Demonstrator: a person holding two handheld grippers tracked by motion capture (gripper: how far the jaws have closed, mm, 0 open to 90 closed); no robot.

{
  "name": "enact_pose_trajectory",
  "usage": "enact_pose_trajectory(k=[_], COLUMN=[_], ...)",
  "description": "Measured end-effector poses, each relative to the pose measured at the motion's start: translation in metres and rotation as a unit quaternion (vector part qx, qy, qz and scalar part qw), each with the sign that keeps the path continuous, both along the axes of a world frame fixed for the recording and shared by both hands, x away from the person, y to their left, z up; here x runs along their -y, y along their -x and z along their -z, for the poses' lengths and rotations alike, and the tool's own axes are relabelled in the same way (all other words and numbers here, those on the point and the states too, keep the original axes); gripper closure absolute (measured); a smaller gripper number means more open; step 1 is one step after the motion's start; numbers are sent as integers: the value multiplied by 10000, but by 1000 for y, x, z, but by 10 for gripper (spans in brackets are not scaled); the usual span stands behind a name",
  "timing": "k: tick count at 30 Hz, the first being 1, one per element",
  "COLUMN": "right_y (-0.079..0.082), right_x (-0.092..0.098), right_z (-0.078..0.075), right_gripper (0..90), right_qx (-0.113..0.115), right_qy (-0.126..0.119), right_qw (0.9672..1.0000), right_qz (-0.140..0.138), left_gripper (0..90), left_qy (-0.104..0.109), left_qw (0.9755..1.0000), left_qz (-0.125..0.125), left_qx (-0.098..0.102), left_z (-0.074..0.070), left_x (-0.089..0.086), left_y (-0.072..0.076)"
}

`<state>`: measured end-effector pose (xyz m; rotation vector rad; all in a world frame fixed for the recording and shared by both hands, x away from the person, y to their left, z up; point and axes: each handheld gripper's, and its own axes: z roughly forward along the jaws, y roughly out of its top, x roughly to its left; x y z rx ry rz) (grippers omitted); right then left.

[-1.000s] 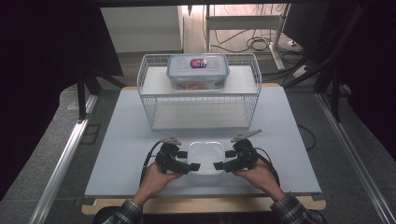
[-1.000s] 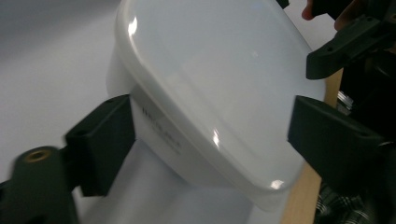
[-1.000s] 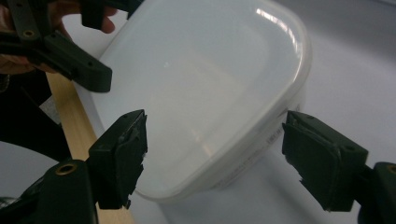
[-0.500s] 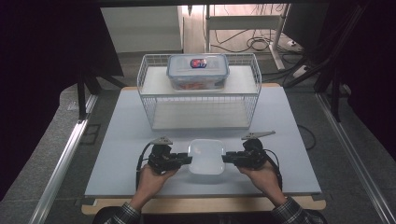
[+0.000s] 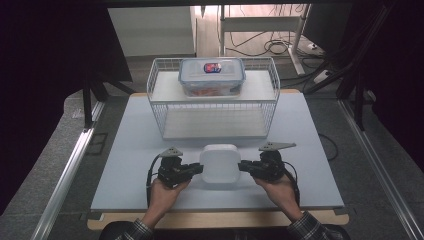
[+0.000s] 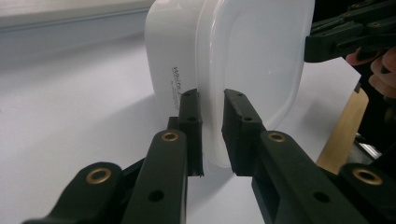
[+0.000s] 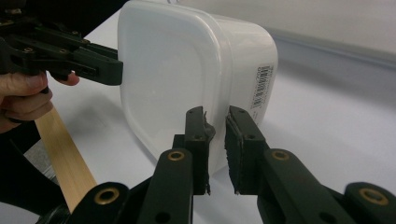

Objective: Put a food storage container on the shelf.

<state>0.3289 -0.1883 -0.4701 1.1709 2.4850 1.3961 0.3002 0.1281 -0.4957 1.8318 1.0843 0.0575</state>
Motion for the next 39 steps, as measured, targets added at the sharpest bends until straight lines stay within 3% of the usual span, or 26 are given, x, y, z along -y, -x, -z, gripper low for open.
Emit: enact_pose_trajectory(k=[12, 24, 39], right_y=[-5, -17, -33], right_x=[-1, -5, -11], right_z=[-22, -61, -104], right_gripper=[795, 796, 797], right_qx=[385, 738, 1005], right_qy=[-212, -323, -433], right_qw=[9988, 9965, 9937], right_qz=[-192, -233, -261], left_gripper=[786, 786, 786], left_qy=[-165, -188, -218], left_qw=[9989, 9967, 9937], left_qz=[-22, -68, -127], left_qx=[437, 782, 1096], left_z=[-30, -70, -114], left_x=[-4, -9, -16], left_y=[-2, -12, -26])
